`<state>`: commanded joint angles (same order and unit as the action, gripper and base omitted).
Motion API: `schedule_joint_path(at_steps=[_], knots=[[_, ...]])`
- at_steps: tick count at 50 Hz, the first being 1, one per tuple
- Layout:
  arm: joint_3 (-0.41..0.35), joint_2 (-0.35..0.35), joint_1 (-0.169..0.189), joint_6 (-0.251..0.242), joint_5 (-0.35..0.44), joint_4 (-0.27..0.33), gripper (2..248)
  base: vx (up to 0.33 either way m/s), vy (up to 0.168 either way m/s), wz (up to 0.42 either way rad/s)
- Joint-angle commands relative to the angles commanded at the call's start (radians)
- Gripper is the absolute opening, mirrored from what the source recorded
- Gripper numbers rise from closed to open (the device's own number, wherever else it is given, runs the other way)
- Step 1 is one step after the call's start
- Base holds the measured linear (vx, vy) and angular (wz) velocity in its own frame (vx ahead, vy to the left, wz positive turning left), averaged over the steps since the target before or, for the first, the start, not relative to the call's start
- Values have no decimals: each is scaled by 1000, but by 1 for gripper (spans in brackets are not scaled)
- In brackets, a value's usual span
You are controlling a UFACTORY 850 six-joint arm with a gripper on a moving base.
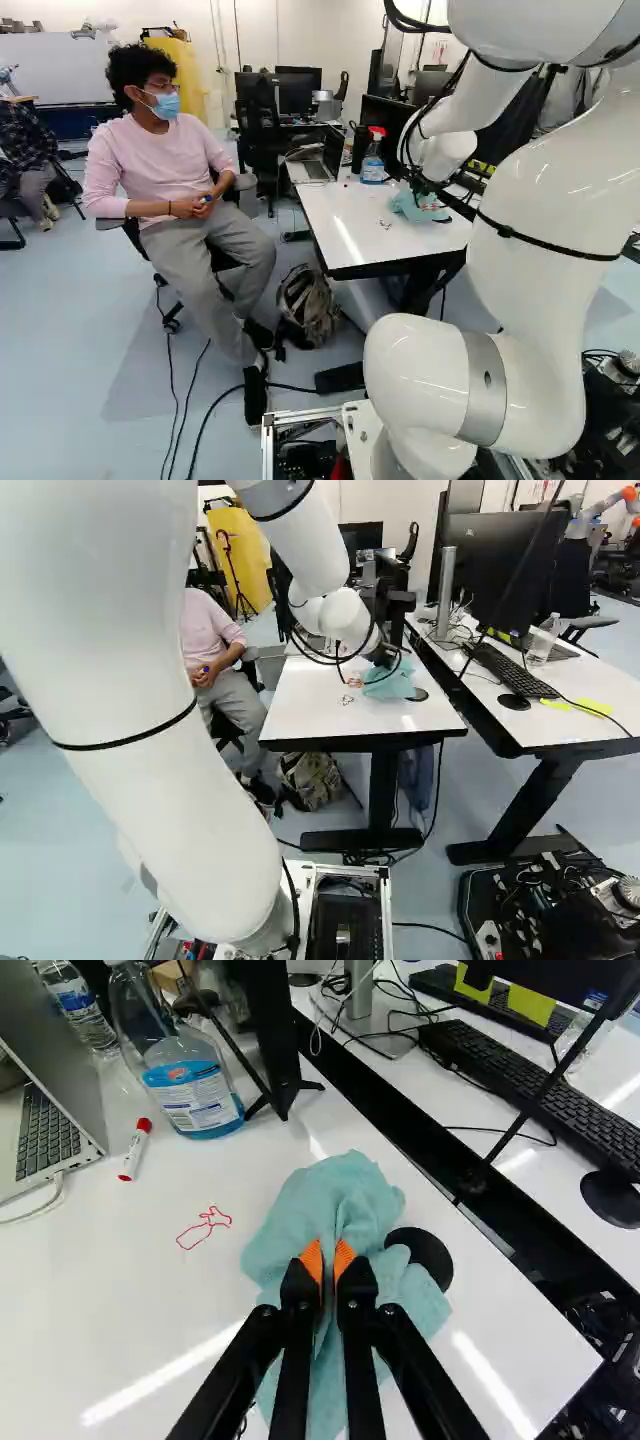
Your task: Clean the table with the green towel
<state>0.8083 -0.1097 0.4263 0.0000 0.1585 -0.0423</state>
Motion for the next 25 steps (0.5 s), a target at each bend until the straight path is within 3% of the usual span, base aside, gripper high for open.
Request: schedule_joint_path(at_steps=[25], knots=[[-121, 116, 18, 0, 23, 0, 34, 0, 0, 0]])
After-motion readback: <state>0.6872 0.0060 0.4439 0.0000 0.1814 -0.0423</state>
